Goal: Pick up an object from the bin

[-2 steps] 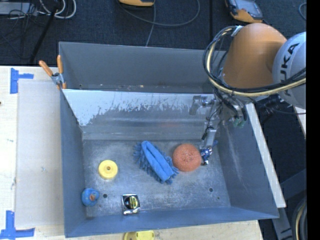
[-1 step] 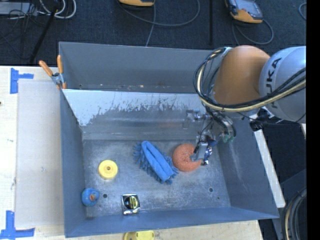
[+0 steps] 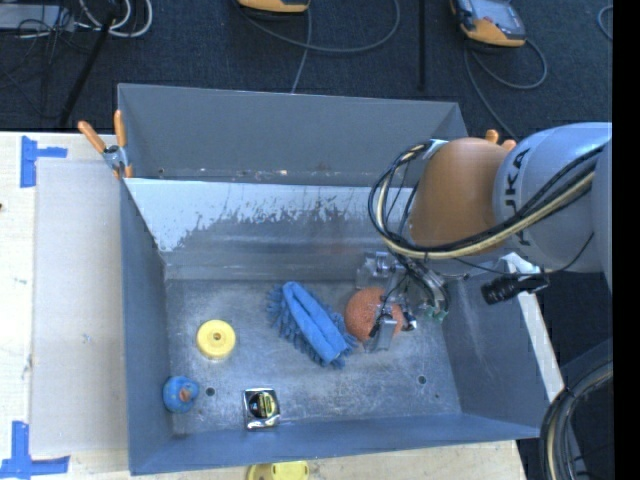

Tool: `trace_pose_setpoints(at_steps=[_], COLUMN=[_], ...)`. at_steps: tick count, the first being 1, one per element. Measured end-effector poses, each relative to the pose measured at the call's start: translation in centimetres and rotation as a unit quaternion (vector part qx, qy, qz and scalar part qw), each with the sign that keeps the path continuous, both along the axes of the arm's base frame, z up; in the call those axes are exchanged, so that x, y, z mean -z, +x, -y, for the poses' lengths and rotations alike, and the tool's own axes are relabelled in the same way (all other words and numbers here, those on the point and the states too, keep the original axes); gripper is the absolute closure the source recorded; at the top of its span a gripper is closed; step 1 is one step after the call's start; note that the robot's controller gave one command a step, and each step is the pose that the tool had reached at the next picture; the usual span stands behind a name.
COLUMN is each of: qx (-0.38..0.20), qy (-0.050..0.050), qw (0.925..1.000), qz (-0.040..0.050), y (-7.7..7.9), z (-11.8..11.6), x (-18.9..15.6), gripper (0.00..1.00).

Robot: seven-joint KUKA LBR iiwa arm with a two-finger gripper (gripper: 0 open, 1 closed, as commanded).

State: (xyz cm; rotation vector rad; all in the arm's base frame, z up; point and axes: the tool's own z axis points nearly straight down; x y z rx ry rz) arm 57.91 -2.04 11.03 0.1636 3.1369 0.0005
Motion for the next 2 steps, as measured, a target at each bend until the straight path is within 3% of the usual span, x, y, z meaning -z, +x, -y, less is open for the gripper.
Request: trace_pose_setpoints(at_steps=[1, 2], qx=[0.004, 0.004], qy=[0.0, 0.0], qw=[1.0, 1.0], qz=[0.0001, 0.0001], y=[0.1, 0.1], z=[1.65, 1.64], x=[3.42, 3.42], gripper=[1.0, 1.0])
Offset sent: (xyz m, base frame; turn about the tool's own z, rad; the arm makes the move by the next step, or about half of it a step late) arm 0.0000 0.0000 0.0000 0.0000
